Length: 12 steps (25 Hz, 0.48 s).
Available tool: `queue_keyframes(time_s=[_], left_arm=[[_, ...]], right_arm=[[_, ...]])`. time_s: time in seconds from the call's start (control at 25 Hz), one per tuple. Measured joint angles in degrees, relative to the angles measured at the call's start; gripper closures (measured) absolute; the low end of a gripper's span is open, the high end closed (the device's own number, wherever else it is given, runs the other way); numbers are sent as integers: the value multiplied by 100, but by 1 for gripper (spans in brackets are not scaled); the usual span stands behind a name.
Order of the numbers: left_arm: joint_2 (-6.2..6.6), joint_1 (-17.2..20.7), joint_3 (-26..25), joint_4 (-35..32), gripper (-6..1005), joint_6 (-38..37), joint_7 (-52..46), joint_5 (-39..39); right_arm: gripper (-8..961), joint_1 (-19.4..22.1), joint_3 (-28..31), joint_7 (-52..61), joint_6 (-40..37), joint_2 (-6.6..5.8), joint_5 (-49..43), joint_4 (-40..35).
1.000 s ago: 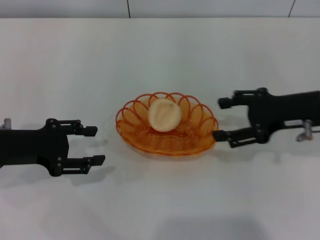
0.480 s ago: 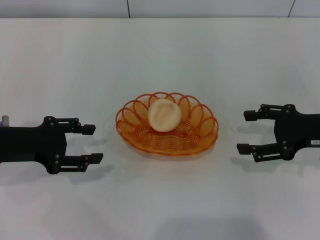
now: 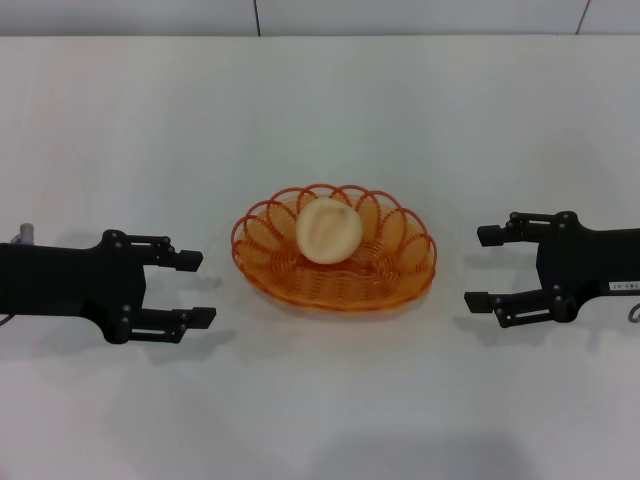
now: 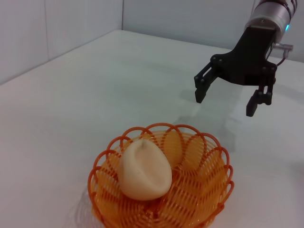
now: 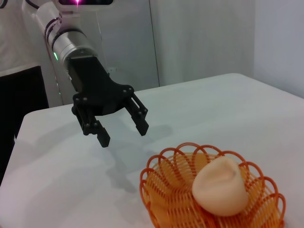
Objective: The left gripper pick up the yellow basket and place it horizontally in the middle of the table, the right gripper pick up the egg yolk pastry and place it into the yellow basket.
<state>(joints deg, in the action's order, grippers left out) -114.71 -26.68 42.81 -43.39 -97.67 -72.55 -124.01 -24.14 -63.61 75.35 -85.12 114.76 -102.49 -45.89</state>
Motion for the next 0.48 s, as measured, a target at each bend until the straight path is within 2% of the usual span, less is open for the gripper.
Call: queue_keyframes(time_s=[0.48], left_arm=[[-21, -22, -19, -1, 301, 59, 7, -2]], right_arm=[[100, -38, -16, 15, 130, 19, -128, 10]])
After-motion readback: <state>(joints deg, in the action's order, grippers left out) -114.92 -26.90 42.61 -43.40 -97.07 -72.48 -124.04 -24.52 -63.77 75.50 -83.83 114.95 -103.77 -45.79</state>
